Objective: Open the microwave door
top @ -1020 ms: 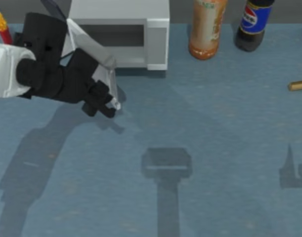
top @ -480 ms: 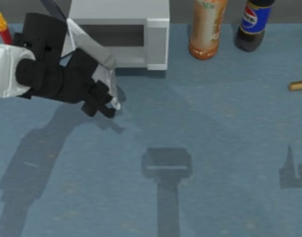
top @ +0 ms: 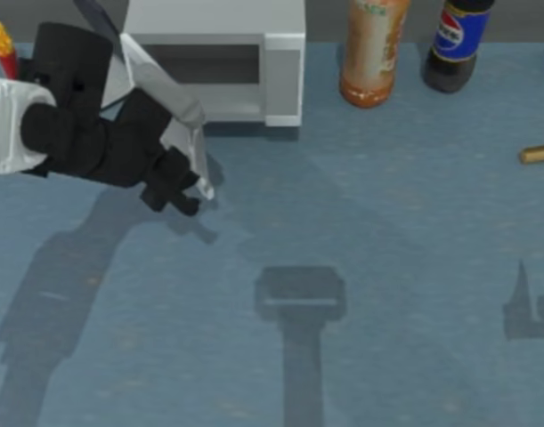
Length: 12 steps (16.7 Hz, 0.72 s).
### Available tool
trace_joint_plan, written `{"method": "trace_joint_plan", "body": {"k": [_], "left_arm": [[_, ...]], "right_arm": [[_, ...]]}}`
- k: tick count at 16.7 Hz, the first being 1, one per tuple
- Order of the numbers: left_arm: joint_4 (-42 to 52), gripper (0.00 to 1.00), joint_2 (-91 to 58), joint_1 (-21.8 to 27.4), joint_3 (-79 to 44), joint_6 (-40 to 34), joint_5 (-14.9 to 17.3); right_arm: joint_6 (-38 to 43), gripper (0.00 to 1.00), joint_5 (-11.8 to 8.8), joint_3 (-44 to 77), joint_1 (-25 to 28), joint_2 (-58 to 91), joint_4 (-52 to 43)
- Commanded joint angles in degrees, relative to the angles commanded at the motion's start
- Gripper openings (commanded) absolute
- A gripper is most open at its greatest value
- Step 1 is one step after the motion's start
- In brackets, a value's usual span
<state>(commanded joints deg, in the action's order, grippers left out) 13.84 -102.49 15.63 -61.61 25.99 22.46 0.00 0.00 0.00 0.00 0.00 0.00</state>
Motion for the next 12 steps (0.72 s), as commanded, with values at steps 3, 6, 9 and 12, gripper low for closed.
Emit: {"method": "trace_joint_plan", "body": {"k": [3,6,9,12], "left_arm": [[0.71,0.0,0.01,-0.75,0.05,1.51,0.83],[0.71,0.0,0.01,-0.75,0.05,1.51,0.83],[0.71,0.0,0.01,-0.75,0.05,1.51,0.83],[0.71,0.0,0.01,-0.75,0.05,1.51,0.83]], "right_arm": [[0.0,1.0,0.0,0.0,0.0,0.0,0.0],[0.0,1.0,0.0,0.0,0.0,0.0,0.0],[0.0,1.0,0.0,0.0,0.0,0.0,0.0],[0.0,1.0,0.0,0.0,0.0,0.0,0.0]]}}
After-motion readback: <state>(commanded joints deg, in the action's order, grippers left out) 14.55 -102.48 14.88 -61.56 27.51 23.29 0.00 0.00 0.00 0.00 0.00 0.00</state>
